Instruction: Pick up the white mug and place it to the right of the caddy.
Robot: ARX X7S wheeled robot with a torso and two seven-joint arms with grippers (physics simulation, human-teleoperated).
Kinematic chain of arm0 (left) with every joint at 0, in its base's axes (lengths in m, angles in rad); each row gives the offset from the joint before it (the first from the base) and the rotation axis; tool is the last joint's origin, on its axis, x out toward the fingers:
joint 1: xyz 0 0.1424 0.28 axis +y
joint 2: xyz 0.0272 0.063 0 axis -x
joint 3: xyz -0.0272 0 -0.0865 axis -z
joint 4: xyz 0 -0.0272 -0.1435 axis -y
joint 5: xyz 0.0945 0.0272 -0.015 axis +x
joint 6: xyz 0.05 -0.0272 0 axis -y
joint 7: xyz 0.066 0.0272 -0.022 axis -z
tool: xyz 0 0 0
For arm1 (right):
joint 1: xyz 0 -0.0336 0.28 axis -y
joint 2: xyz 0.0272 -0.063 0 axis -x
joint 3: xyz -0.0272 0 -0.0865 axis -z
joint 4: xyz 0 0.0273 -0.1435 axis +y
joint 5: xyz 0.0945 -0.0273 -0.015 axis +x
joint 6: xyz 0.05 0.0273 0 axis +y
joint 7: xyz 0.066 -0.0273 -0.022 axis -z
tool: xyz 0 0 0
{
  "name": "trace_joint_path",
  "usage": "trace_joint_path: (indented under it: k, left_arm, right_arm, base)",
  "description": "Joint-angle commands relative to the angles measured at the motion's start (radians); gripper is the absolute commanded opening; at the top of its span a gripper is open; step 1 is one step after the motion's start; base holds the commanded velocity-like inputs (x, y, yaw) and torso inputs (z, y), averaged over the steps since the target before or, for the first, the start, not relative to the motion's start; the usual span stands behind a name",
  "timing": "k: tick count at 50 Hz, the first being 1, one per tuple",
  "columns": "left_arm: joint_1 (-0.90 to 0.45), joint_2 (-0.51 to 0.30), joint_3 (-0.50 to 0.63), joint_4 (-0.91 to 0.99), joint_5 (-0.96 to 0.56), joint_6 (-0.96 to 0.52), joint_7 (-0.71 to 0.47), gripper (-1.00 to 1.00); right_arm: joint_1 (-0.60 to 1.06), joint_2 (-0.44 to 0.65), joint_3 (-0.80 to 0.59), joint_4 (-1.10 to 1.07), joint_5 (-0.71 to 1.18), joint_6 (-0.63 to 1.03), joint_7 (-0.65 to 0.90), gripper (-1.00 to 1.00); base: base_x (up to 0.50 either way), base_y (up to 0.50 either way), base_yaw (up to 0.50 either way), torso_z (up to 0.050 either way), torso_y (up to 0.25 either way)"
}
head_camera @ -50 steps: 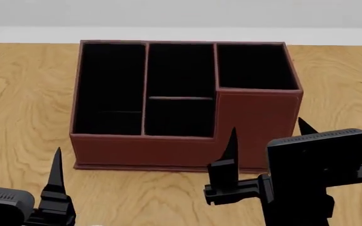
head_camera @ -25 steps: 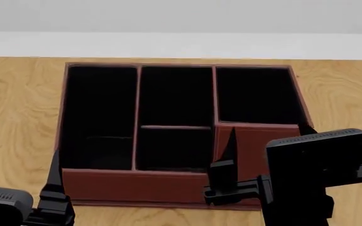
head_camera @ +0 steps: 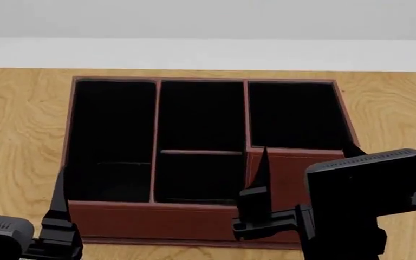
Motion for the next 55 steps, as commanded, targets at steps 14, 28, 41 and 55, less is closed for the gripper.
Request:
trace_joint_path:
  k: [14,28,41,55]
  left_arm:
    - [-0.096,-0.019,-0.017,0.05,-0.023,-0.146,-0.008,1.0]
    - [-0.124,-0.035,-0.044,0.09,-0.031,-0.206,-0.017,1.0]
    - [-0.13,-0.041,-0.054,0.088,-0.04,-0.21,-0.019,1.0]
    - [-0.141,-0.047,-0.059,0.094,-0.052,-0.223,-0.018,1.0]
  right_arm:
    - [0.144,0.06,0.019,-0.261,0.196,0.471,-0.147,1.0]
    - [0.362,0.276,0.015,-0.035,1.181,0.495,0.465,1.0]
    - [0.474,0.353,-0.185,0.101,1.515,0.458,0.738,1.0]
    - [0.589,0.417,-0.399,0.173,1.842,0.346,0.955,1.0]
  base:
    - [0.0,0.0,0.0,0.0,0.0]
    - [0.0,0.0,0.0,0.0,0.0]
    - [0.0,0.0,0.0,0.0,0.0]
    - [0.0,0.0,0.0,0.0,0.0]
